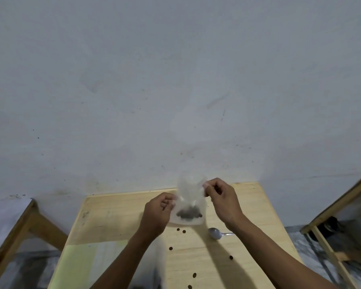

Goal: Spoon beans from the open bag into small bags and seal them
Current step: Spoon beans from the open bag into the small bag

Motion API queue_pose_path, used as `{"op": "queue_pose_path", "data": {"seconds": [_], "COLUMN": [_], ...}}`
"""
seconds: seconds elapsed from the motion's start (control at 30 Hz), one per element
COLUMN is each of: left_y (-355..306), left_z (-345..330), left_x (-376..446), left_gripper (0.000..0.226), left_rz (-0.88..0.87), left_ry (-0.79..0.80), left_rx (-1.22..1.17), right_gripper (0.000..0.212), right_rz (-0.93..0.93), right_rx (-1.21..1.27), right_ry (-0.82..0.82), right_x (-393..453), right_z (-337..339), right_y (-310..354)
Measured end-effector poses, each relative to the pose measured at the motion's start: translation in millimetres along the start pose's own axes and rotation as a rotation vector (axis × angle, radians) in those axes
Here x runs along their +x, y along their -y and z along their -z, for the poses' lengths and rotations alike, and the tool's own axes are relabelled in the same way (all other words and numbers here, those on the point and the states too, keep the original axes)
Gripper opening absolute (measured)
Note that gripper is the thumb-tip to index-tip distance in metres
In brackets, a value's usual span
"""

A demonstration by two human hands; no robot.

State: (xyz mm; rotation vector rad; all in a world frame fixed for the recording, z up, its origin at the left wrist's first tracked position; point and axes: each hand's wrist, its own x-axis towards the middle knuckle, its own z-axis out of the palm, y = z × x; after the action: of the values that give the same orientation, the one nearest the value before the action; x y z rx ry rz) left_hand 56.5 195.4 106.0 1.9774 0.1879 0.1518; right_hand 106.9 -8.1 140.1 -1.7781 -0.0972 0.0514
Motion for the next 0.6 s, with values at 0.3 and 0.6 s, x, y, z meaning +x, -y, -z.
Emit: {"op": "queue_pose_path", "data": {"seconds": [0.3, 0.6], "left_y": [-18.8, -54.5], "left_z": [8.8, 20.5], "left_x": [3.0, 9.7], "left_gripper": [0.005, 0.016], "left_rz": [0.093, 0.002], "left_ry": [0.043, 0.078], "left_rx": [-0.164, -0.126], "right_gripper": [0.017, 0.013], "right_rz": [0.010, 0.080], "right_rx": [-0.043, -0.159], "right_ry": [0.141, 0.373], "right_x": [5.2, 17.5], "right_z": [12.8, 21.2], "right_y": [3.7, 32.3]}}
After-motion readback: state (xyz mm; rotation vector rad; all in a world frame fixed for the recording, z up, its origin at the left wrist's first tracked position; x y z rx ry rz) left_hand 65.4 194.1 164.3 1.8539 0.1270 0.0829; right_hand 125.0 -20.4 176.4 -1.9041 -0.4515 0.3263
